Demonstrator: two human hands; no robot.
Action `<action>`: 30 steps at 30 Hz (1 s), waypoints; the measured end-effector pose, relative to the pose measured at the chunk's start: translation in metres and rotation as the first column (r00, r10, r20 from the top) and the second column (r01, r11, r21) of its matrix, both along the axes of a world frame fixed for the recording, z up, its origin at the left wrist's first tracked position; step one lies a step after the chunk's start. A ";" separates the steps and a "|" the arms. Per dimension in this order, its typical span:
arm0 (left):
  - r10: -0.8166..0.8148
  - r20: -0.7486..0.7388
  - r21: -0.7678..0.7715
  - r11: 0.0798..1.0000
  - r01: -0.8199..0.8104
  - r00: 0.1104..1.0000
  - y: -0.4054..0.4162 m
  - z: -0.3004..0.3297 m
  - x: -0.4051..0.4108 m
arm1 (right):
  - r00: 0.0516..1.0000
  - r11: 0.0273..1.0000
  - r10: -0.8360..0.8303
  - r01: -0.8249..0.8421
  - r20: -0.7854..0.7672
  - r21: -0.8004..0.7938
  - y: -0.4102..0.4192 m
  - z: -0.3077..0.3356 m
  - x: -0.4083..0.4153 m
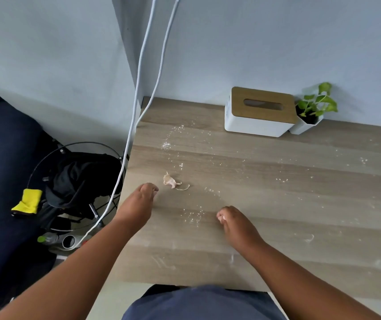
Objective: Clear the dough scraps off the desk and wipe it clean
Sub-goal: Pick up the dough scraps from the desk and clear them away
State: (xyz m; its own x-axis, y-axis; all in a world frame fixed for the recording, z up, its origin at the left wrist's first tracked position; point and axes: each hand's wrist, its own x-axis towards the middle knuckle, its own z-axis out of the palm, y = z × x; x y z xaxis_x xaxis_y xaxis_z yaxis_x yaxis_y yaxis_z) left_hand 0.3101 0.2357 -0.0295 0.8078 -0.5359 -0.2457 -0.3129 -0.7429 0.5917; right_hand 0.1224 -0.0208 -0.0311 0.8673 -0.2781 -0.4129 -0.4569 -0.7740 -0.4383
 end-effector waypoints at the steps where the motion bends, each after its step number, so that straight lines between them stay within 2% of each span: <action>1: -0.004 0.013 -0.010 1.000 0.004 1.000 -0.006 0.001 0.003 | 1.000 1.000 0.009 -0.009 0.000 0.012 -0.002 -0.001 -0.001; 5: -0.021 0.104 0.054 0.998 0.016 0.994 -0.025 -0.002 0.009 | 0.999 0.998 0.040 -0.040 0.003 0.043 -0.013 -0.005 0.002; 11: -0.071 0.047 0.269 0.962 0.056 0.996 -0.055 -0.013 0.017 | 0.998 0.998 0.053 -0.054 0.029 0.044 -0.033 -0.002 0.015; 14: 0.011 0.012 0.221 0.975 -0.014 1.000 -0.066 -0.015 0.018 | 0.997 0.997 0.058 -0.061 0.051 0.054 -0.041 -0.003 0.019; 23: -0.200 0.095 0.170 0.969 0.182 0.975 -0.072 -0.020 0.019 | 0.988 0.988 0.144 -0.147 0.065 0.053 -0.049 -0.012 0.026; 30: -0.143 0.082 0.036 0.989 0.140 0.986 -0.059 -0.012 0.022 | 0.986 0.987 0.162 -0.163 0.034 0.013 -0.046 -0.010 0.032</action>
State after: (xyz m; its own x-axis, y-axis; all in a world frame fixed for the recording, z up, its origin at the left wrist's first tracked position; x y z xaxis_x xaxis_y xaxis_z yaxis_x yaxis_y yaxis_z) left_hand 0.3323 0.1766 -0.0417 0.7427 -0.6396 -0.1983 -0.4636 -0.7048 0.5370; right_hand 0.1542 -0.0669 -0.0408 0.9133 -0.1260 -0.3873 -0.3111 -0.8295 -0.4638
